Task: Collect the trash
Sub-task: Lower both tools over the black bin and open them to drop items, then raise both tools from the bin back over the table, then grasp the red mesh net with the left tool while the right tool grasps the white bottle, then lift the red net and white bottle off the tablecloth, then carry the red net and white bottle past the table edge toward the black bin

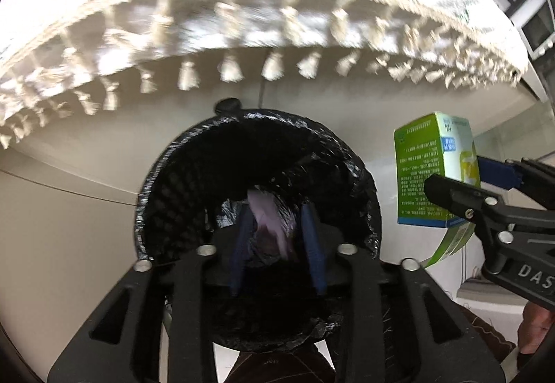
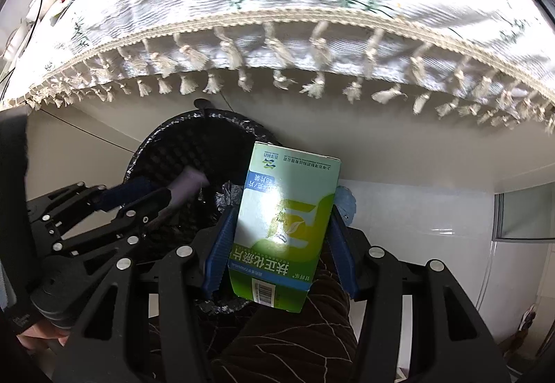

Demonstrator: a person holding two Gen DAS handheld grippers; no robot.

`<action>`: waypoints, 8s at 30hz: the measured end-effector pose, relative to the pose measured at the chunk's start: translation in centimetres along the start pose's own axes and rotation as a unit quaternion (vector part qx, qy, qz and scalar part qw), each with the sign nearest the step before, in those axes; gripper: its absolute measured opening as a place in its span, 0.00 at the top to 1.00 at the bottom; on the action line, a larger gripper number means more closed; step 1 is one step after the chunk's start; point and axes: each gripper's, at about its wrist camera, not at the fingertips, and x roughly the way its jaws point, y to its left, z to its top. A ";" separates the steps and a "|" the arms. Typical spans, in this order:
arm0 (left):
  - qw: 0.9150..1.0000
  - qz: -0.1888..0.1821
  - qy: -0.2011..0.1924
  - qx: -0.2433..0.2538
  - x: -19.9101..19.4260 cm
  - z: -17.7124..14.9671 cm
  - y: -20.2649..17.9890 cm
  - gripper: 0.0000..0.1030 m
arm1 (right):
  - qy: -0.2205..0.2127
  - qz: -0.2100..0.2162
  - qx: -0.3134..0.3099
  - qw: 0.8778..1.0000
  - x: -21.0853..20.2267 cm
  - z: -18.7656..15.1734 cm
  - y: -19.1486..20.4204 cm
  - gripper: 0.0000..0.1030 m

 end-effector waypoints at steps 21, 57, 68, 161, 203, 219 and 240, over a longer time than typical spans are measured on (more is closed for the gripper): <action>0.993 0.044 -0.058 -0.089 -4.2 -0.6 7.8 0.06 | 0.011 0.014 -0.070 0.997 1.9 2.0 7.3 0.51; 0.992 0.059 -0.044 -0.105 -7.3 0.7 10.9 0.06 | -0.035 -0.005 -0.095 0.995 -2.3 4.1 9.1 0.14; 0.991 0.066 -0.071 -0.096 -13.4 3.2 10.1 0.06 | -0.095 -0.016 -0.090 0.991 -10.5 5.8 8.6 0.11; 0.986 0.075 -0.023 -0.146 -11.3 25.4 19.1 0.87 | -0.012 -0.027 0.083 0.996 -5.8 40.7 -5.6 0.59; 0.988 0.041 -0.096 -0.110 -20.0 20.4 13.5 0.87 | -0.122 -0.001 0.018 0.992 -19.1 24.2 0.7 0.60; 0.990 0.016 -0.106 -0.091 -22.3 16.6 11.2 0.87 | -0.133 0.013 0.005 0.991 -20.6 18.3 4.0 0.60; 0.992 0.002 -0.104 -0.072 -22.4 10.6 7.2 0.87 | -0.120 0.023 -0.032 0.992 -19.6 11.4 7.4 0.60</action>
